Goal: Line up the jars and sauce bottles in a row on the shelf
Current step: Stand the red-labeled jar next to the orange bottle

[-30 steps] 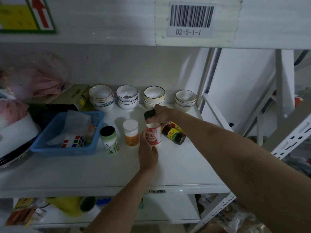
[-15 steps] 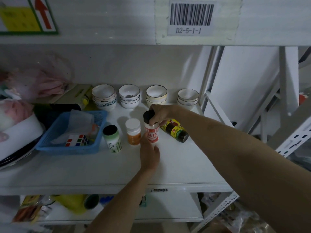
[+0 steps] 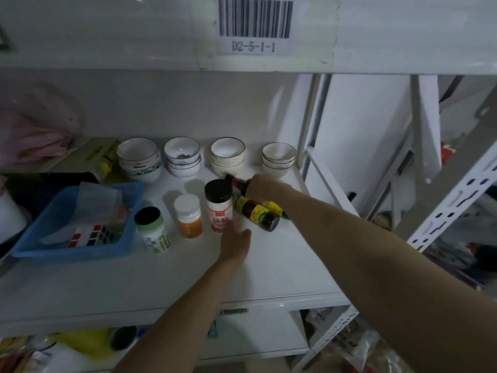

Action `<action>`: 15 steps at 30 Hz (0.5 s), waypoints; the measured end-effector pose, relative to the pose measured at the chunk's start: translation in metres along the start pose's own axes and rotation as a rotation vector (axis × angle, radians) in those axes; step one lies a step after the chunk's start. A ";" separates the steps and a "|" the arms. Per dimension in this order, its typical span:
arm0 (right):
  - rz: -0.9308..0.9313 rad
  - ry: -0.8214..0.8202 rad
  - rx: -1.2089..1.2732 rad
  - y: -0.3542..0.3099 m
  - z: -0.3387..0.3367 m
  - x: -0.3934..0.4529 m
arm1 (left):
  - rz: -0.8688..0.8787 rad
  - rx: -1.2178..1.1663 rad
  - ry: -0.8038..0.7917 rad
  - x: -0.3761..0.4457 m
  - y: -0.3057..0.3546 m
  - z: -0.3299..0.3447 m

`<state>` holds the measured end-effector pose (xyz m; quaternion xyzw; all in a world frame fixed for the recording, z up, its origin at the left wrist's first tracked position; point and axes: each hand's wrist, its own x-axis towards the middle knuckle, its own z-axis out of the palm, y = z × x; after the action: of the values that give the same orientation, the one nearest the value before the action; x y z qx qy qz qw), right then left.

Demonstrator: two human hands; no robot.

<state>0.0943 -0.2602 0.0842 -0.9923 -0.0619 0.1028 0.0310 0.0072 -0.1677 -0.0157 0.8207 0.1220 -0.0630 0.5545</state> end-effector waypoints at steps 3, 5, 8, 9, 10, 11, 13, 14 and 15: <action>-0.016 -0.017 0.015 0.001 0.004 -0.016 | -0.114 -0.121 -0.042 0.018 0.006 0.014; -0.011 -0.039 0.054 0.000 0.002 -0.025 | -0.176 -0.211 -0.029 0.024 0.012 0.017; -0.032 -0.049 0.176 0.001 0.004 -0.023 | -0.213 -0.346 0.005 0.029 0.019 0.021; -0.048 -0.046 0.223 0.002 0.007 -0.019 | -0.210 -0.371 0.016 0.029 0.020 0.022; -0.053 -0.041 0.258 0.003 0.011 -0.012 | -0.218 -0.396 0.008 0.031 0.018 0.023; -0.045 -0.045 0.272 0.002 0.015 -0.007 | -0.218 -0.413 -0.005 0.031 0.017 0.025; -0.007 -0.060 0.267 0.001 0.023 0.000 | -0.194 -0.437 -0.006 0.034 0.012 0.027; 0.002 -0.072 0.244 0.002 0.026 0.002 | -0.185 -0.422 -0.006 0.036 0.009 0.029; 0.014 -0.099 0.212 0.004 0.026 0.001 | -0.182 -0.387 -0.003 0.039 0.003 0.031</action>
<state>0.0907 -0.2630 0.0581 -0.9775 -0.0450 0.1580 0.1322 0.0468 -0.1928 -0.0340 0.6845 0.2043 -0.0895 0.6941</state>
